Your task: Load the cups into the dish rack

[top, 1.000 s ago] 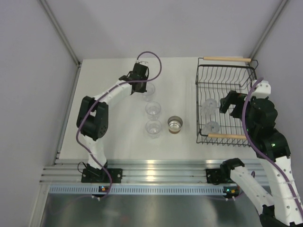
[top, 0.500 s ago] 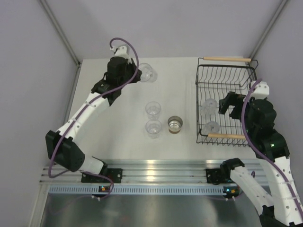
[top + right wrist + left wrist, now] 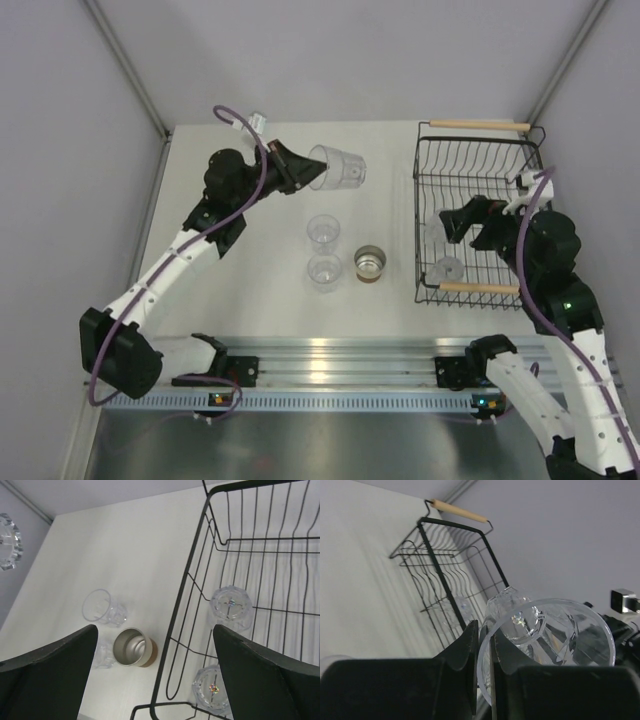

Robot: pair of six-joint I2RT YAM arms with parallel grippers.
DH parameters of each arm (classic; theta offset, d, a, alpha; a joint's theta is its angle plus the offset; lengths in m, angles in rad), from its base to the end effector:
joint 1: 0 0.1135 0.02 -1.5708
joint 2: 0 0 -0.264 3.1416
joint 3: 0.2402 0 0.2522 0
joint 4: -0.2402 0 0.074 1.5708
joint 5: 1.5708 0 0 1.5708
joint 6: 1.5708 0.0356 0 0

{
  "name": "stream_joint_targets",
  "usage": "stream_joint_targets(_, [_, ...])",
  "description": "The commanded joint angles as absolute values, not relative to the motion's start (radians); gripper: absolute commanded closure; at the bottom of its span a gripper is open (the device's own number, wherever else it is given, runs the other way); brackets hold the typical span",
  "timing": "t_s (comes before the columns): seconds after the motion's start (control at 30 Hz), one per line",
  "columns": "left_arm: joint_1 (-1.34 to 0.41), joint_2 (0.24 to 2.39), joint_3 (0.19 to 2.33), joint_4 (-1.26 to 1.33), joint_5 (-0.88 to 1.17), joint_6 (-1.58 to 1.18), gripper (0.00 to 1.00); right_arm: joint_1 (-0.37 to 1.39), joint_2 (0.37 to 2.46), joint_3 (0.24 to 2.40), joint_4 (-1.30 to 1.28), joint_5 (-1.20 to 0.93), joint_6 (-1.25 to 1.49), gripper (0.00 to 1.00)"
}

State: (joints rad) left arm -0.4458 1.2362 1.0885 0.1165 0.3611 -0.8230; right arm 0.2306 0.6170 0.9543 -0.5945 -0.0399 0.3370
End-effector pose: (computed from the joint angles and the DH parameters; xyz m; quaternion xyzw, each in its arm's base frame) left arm 0.2577 -0.1371 0.3828 -0.0097 0.7173 -0.5097 0.4750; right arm 0.1184 0.0293 0.3761 0.0299 0.7913 0.1861 0.5816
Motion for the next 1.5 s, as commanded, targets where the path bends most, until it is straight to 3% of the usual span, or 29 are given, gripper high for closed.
stream_joint_targets(0.0, [-0.446, 1.212, 1.020, 0.474, 0.578, -1.077, 1.00, 0.204, 0.598, 0.931, -0.434, -0.227, 0.406, 0.00])
stream_joint_targets(0.3, [-0.472, 1.146, 0.994, 0.532, 0.598, -1.126, 1.00, 0.164, 0.537, 0.804, -0.068, -0.520, 0.604, 0.01])
stream_joint_targets(0.73, [-0.581, 1.193, 1.003, 0.578, 0.561, -1.164, 1.00, 0.153, 0.535, 0.686, 0.415, -0.719, 0.862, 0.01])
stream_joint_targets(1.07, [-0.690, 1.281, 1.065, 0.600, 0.511, -1.150, 1.00, 0.153, 0.557, 0.640, 0.567, -0.770, 0.949, 0.01])
stream_joint_targets(1.47, [-0.813, 1.387, 1.132, 0.649, 0.477, -1.147, 1.00, 0.153, 0.549, 0.627, 0.538, -0.775, 0.905, 0.01])
